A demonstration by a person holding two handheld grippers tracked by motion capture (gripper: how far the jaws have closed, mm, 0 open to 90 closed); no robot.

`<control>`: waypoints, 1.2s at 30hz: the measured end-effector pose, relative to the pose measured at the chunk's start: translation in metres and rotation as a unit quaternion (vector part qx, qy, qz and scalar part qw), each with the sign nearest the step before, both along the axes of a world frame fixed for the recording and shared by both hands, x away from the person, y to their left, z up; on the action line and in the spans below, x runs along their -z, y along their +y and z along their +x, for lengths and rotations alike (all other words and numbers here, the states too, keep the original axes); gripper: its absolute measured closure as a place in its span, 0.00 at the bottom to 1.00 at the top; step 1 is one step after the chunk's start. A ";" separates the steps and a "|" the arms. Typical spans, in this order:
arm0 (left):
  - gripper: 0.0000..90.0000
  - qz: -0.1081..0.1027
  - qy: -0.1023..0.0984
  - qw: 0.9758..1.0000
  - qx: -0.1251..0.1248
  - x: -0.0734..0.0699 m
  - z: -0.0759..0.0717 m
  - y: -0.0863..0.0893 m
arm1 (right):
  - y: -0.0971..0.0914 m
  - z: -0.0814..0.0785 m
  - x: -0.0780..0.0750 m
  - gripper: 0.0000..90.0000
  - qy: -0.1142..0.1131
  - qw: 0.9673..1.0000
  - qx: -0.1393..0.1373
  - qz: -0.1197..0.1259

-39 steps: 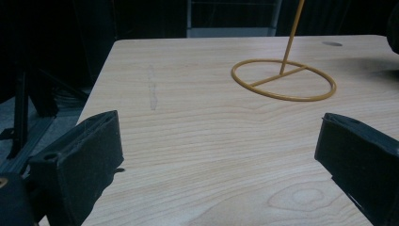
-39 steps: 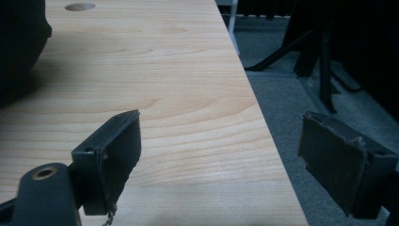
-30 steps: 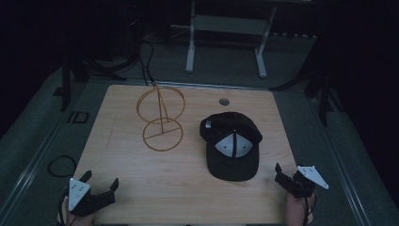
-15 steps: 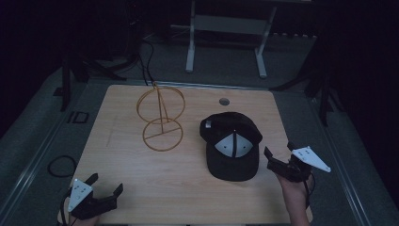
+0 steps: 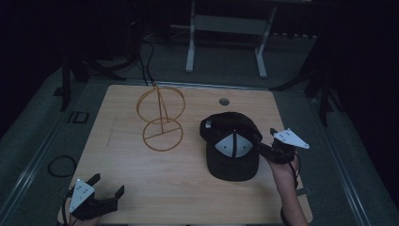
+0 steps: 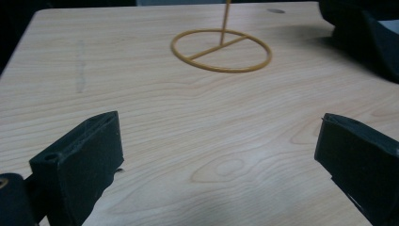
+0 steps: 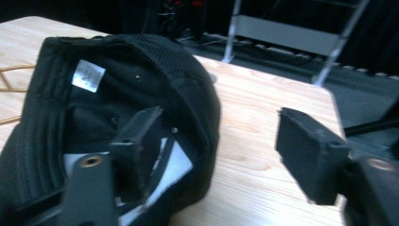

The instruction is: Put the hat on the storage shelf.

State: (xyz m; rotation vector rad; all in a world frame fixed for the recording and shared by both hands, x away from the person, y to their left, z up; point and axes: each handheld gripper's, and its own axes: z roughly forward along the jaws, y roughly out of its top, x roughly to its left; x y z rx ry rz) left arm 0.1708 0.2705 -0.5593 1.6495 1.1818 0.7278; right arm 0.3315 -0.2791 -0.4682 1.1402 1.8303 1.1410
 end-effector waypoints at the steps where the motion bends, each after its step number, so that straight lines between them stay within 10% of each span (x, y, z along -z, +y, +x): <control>1: 0.02 0.000 -0.001 1.000 0.000 0.000 0.000 0.000 | 0.001 0.004 0.000 0.38 0.006 1.000 -0.004 0.003; 19: 0.03 0.004 0.007 1.000 0.011 0.002 0.003 0.000 | 0.028 0.058 0.009 0.61 0.074 0.996 -0.016 -0.040; 24: 0.05 0.007 0.004 1.000 0.013 0.001 0.002 -0.001 | 0.035 0.064 0.013 0.98 0.079 0.994 -0.012 -0.068; 36: 0.05 0.006 0.013 1.000 0.015 0.002 0.003 -0.003 | 0.048 0.054 -0.006 1.00 0.061 0.997 -0.048 -0.023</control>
